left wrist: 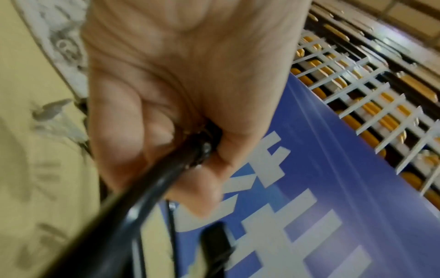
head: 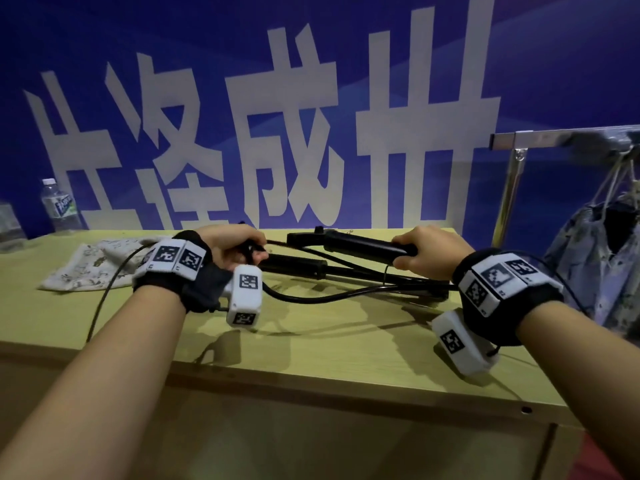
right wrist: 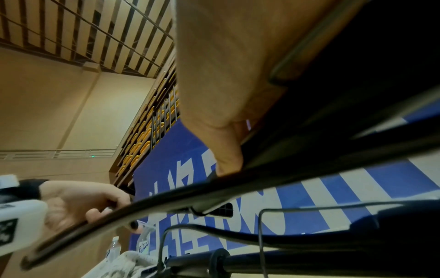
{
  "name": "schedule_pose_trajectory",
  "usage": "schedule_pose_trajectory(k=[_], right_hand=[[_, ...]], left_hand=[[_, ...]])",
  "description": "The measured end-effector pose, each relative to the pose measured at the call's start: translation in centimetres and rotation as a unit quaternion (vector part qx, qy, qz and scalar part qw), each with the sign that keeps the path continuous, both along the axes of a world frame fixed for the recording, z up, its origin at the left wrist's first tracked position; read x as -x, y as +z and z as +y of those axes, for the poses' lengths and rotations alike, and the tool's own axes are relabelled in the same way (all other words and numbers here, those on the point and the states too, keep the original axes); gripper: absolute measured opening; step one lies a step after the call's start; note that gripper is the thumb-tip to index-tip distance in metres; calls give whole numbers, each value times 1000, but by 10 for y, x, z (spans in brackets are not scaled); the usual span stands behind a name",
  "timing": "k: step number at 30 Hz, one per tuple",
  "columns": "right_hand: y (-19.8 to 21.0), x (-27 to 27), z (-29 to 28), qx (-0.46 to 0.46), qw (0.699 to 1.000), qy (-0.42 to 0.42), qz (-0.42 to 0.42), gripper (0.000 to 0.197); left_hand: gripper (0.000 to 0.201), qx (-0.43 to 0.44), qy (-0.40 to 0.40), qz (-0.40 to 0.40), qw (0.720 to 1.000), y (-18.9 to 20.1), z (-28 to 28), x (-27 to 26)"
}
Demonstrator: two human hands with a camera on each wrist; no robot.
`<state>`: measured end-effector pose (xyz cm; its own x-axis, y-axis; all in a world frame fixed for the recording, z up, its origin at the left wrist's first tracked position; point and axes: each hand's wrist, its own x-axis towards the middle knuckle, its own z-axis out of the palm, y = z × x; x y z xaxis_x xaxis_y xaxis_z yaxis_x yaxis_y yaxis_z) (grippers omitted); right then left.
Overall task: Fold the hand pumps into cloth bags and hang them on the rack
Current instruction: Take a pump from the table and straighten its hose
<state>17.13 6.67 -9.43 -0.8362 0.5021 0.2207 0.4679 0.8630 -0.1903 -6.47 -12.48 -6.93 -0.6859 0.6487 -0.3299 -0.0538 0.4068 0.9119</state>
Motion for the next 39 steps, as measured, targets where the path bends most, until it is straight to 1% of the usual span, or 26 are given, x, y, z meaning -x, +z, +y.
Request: schedule_pose_trajectory(k=[2, 4, 6, 8, 10, 13, 15, 18, 21, 23, 26, 27, 29, 30, 32, 34, 39], right_hand=[[0, -4, 4, 31, 999, 6, 13, 33], [-1, -10, 6, 75, 995, 31, 53, 42], [0, -16, 6, 127, 984, 65, 107, 48], [0, -23, 6, 153, 976, 91, 128, 52], [0, -29, 6, 131, 979, 117, 100, 54], [2, -33, 2, 70, 987, 139, 27, 50], [2, -30, -2, 35, 991, 125, -7, 47], [1, -23, -4, 13, 994, 100, -40, 43], [-3, -15, -4, 3, 992, 83, -98, 34], [-5, -10, -3, 3, 989, 78, -128, 32], [-7, -4, -5, -4, 989, 60, -135, 26], [-7, -3, -6, -15, 989, 54, -133, 29], [-7, 1, -12, -31, 989, 57, -134, 44], [-8, 4, -17, -30, 988, 69, -135, 50], [-10, 12, -28, -9, 985, 105, -135, 54], [-10, 20, -37, 2, 982, 132, -134, 51], [-12, 40, -52, -21, 978, 163, -131, 50]], left_hand=[[15, -71, 3, -31, 997, 7, -2, 2], [19, -145, 45, -45, 987, 12, -4, 6], [20, -174, 69, -50, 981, 12, -5, 6], [17, -187, 81, -68, 977, 12, -4, 5], [18, -198, 96, -79, 972, 14, 0, 3], [24, -223, 109, -91, 964, 21, 7, 0], [27, -256, 122, -96, 954, 27, 11, -3], [30, -325, 146, -111, 928, 34, 15, -6], [24, -365, 151, -133, 909, 37, 19, -12], [26, -367, 151, -130, 909, 32, 21, -19], [25, -338, 160, -125, 919, 19, 22, -25], [24, -328, 160, -129, 922, 14, 21, -25], [20, -315, 156, -137, 926, 3, 18, -24], [19, -310, 152, -137, 929, -3, 18, -24], [17, -303, 147, -129, 933, -16, 17, -25], [18, -300, 144, -123, 935, -27, 18, -27], [21, -291, 154, -138, 934, -42, 16, -25]])
